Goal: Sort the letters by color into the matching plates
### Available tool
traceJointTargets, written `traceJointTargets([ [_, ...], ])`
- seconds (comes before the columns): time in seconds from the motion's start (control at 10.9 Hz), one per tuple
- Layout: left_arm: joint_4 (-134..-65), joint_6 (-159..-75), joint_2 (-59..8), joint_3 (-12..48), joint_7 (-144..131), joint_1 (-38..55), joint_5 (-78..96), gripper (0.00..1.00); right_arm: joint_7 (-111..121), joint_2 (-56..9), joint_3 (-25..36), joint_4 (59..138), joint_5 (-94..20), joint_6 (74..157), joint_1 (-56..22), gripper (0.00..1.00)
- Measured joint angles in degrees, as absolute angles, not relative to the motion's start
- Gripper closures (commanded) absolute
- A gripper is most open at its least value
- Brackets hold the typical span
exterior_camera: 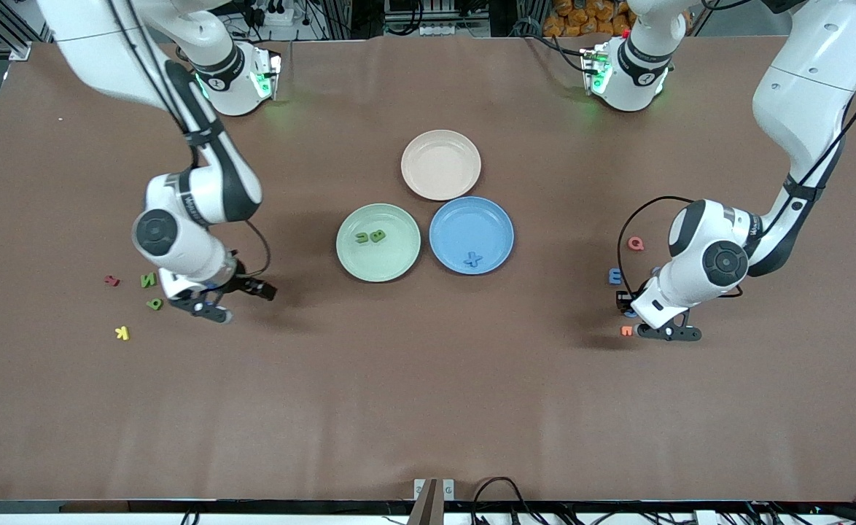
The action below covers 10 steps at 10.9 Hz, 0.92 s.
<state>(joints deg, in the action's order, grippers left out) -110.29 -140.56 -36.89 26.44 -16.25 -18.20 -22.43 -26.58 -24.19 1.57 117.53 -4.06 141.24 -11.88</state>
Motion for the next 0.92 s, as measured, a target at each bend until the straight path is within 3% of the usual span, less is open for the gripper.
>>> traceJointTargets([
  [0.92, -109.3, -139.4, -35.1, 33.4, -23.7, -18.1, -21.8, 1.0, -5.8, -26.7, 1.4, 117.1, -4.0, 142.4, 8.3, 0.0],
])
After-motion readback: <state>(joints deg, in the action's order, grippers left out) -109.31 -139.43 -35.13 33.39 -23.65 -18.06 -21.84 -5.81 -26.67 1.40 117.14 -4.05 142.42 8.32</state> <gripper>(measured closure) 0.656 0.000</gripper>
